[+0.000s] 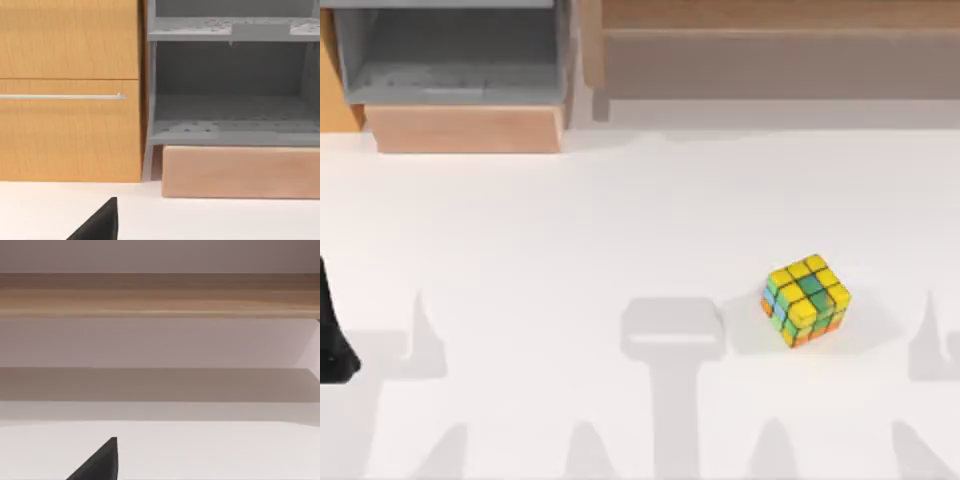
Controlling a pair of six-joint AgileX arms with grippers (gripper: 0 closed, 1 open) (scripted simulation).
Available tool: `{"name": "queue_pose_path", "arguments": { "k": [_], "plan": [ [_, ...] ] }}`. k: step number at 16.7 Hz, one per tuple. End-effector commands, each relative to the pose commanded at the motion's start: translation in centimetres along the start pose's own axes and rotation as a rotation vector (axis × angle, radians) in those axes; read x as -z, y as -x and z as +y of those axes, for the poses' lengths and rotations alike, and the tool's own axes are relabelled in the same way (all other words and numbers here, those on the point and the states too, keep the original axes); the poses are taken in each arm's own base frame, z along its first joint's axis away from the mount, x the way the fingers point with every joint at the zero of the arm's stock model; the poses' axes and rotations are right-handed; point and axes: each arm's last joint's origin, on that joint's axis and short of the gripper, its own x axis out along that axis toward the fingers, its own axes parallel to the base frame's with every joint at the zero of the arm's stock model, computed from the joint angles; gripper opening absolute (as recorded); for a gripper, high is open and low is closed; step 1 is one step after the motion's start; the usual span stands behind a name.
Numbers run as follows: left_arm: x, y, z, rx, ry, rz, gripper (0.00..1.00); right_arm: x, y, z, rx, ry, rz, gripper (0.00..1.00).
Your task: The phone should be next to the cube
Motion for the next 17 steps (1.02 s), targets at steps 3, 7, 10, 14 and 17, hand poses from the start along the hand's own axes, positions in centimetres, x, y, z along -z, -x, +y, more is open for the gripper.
{"name": "queue_pose_path", "arguments": {
  "k": [3,7,10,14,17],
  "plan": [
    [-0.2,0.0,0.1,-0.008,-0.010,0.006,1.00,0.0,0.0,0.0,0.000,0.000,0.000,1.00],
    [-3.0,-0.3,1.2,-0.098,-0.142,0.097,1.00,0.0,0.0,0.0,0.000,0.000,0.000,1.00],
    [-6.1,-1.6,2.8,-0.171,-0.297,0.266,1.00,0.0,0.0,0.0,0.000,0.000,0.000,1.00],
    [-8.9,-5.9,6.8,-0.177,-0.471,0.632,1.00,0.0,0.0,0.0,0.000,0.000,0.000,1.00],
    [-9.0,-9.8,11.0,-0.086,-0.539,0.916,1.00,0.0,0.0,0.0,0.000,0.000,0.000,1.00]
  ]
}}
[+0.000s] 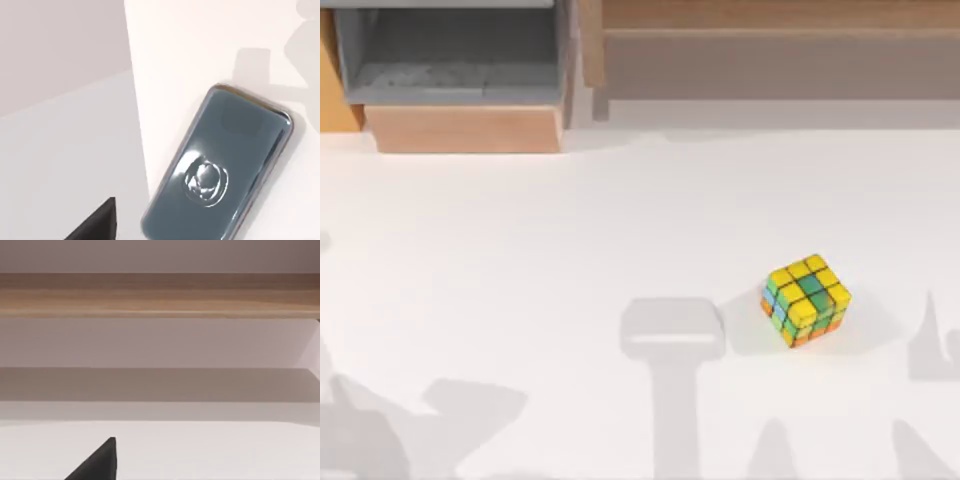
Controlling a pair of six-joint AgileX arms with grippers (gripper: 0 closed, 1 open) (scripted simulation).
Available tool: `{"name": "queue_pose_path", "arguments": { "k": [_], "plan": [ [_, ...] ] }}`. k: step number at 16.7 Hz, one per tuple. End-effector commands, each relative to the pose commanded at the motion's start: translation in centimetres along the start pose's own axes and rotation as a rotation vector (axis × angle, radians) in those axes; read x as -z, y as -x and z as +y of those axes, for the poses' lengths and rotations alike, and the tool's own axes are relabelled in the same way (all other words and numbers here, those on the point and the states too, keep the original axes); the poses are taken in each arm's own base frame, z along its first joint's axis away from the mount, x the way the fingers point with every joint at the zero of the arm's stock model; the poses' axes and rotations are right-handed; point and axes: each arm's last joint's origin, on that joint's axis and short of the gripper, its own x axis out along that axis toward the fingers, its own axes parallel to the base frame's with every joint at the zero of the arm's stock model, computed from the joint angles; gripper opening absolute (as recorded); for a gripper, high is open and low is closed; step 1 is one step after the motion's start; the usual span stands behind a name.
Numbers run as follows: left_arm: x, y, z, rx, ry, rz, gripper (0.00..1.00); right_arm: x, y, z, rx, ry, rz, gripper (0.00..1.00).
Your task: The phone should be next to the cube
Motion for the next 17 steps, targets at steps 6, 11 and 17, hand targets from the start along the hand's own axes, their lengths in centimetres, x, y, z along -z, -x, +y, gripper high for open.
{"name": "queue_pose_path", "arguments": {
  "k": [6,11,17],
  "plan": [
    [0.1,-9.5,6.2,0.337,-0.213,0.296,1.00,0.0,0.0,0.0,0.000,0.000,0.000,1.00],
    [0.8,-16.4,7.7,0.561,-0.334,0.379,1.00,0.0,0.0,0.0,0.000,0.000,0.000,1.00],
    [0.9,-18.7,7.7,0.629,-0.378,0.393,1.00,0.0,0.0,0.0,0.000,0.000,0.000,1.00]
  ]
}}
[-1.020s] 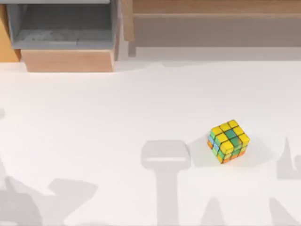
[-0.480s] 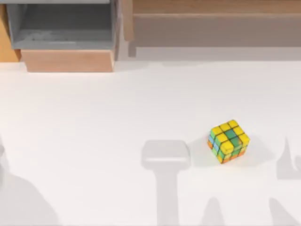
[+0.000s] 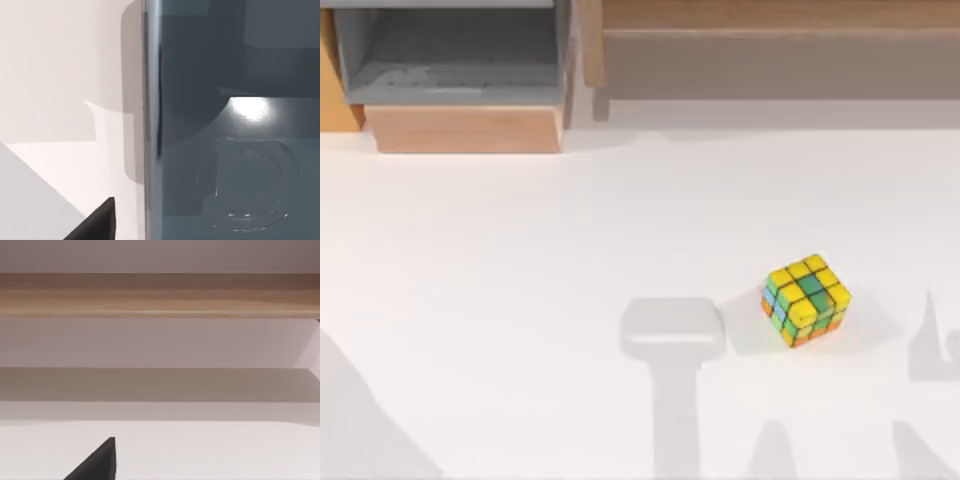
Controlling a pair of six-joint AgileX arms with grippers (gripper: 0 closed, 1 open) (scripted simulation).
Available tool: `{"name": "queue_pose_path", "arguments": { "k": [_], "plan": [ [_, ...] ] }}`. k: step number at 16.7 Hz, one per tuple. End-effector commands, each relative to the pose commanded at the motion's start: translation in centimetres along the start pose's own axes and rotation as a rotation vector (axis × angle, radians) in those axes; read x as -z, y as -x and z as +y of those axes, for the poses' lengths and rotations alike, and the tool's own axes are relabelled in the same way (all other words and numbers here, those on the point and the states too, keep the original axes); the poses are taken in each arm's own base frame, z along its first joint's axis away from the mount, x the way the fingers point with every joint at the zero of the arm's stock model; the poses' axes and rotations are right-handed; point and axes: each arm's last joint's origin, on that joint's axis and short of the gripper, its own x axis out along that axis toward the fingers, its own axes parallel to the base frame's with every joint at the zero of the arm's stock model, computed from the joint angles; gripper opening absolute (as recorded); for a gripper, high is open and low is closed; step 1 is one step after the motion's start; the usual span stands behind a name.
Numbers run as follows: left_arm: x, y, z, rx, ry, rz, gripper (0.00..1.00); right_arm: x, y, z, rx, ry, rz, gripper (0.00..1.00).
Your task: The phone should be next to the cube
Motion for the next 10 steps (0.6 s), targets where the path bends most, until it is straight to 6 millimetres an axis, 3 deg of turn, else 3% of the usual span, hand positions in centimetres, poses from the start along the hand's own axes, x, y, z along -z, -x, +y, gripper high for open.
{"name": "queue_pose_path", "arguments": {
  "k": [4,10],
  "plan": [
    [0.1,-0.1,0.0,-0.001,0.002,0.000,1.00,0.0,0.0,0.0,0.000,0.000,0.000,1.00],
    [0.0,-2.6,0.0,0.000,0.000,0.000,1.00,0.0,0.0,0.0,0.000,0.000,0.000,1.00]
  ]
}}
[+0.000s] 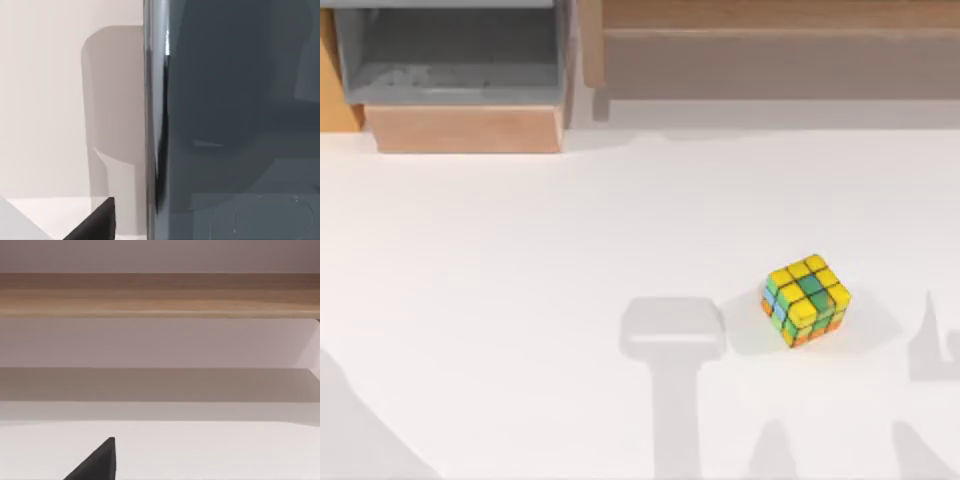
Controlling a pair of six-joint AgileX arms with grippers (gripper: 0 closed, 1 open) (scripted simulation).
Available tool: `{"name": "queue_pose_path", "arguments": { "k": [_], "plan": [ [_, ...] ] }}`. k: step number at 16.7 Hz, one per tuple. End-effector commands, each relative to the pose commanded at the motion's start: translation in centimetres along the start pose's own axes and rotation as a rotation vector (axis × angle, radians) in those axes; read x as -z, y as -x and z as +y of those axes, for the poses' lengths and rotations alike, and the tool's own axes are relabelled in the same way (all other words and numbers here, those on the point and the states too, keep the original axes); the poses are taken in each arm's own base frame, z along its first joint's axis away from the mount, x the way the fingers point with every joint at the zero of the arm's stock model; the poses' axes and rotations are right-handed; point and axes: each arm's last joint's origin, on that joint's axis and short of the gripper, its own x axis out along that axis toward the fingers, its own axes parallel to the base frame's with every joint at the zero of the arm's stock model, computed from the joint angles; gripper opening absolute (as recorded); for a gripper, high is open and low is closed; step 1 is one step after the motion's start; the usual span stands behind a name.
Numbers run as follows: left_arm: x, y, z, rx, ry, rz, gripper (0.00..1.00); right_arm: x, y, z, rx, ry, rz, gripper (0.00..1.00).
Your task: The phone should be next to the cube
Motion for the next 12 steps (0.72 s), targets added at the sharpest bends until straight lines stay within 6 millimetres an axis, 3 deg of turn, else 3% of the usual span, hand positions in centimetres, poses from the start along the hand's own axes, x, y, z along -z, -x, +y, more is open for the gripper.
{"name": "queue_pose_path", "arguments": {
  "k": [3,7,12],
  "plan": [
    [-0.01,-1.37,-0.03,0.000,0.000,0.000,1.00,0.00,0.00,0.00,0.000,0.000,0.000,1.00],
    [-0.01,-1.44,-0.04,0.000,0.000,0.000,1.00,0.00,0.00,0.00,0.000,0.000,0.000,1.00],
    [-0.01,-1.44,-0.04,0.000,0.000,0.000,0.62,0.00,0.00,0.00,0.000,0.000,0.000,1.00]
  ]
}}
